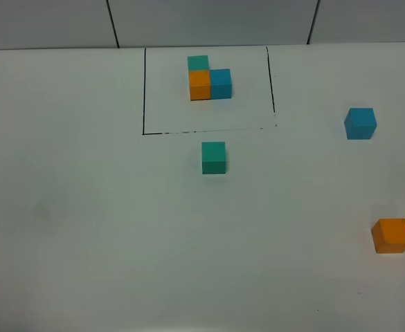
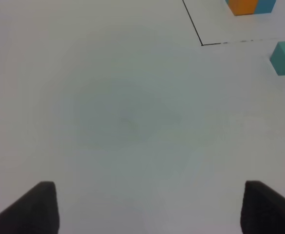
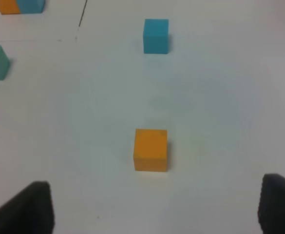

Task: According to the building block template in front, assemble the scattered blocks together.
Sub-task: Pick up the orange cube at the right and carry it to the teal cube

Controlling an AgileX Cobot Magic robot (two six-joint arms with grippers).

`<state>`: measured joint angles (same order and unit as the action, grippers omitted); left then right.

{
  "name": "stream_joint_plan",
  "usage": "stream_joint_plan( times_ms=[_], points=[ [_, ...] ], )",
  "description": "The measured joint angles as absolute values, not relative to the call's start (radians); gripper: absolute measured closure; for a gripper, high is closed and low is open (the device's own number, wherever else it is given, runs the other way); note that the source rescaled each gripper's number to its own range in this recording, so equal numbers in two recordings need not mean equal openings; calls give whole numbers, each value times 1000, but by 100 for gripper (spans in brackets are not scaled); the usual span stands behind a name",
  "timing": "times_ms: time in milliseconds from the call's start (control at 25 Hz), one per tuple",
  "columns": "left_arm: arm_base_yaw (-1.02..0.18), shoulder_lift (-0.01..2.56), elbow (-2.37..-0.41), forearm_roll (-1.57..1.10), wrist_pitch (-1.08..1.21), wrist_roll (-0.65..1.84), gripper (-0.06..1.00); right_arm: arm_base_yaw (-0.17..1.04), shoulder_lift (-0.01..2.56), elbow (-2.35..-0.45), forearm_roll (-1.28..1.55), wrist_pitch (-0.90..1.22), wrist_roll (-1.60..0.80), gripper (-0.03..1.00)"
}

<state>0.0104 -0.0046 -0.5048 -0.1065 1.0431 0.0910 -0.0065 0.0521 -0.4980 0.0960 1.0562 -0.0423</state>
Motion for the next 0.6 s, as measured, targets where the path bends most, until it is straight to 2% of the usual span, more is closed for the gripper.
stream_joint_plan(
  times_ms=[240,400,600],
  points=[
    [10,-5,-505,-106,1043,91,25,-6,211,-506,90,1048,-46,23],
    [10,-5,-505,-106,1043,91,25,-6,464,-519,51,999,-49,23],
    [10,-5,-505,-106,1043,91,25,-6,847,-522,24,839,-61,23]
  ],
)
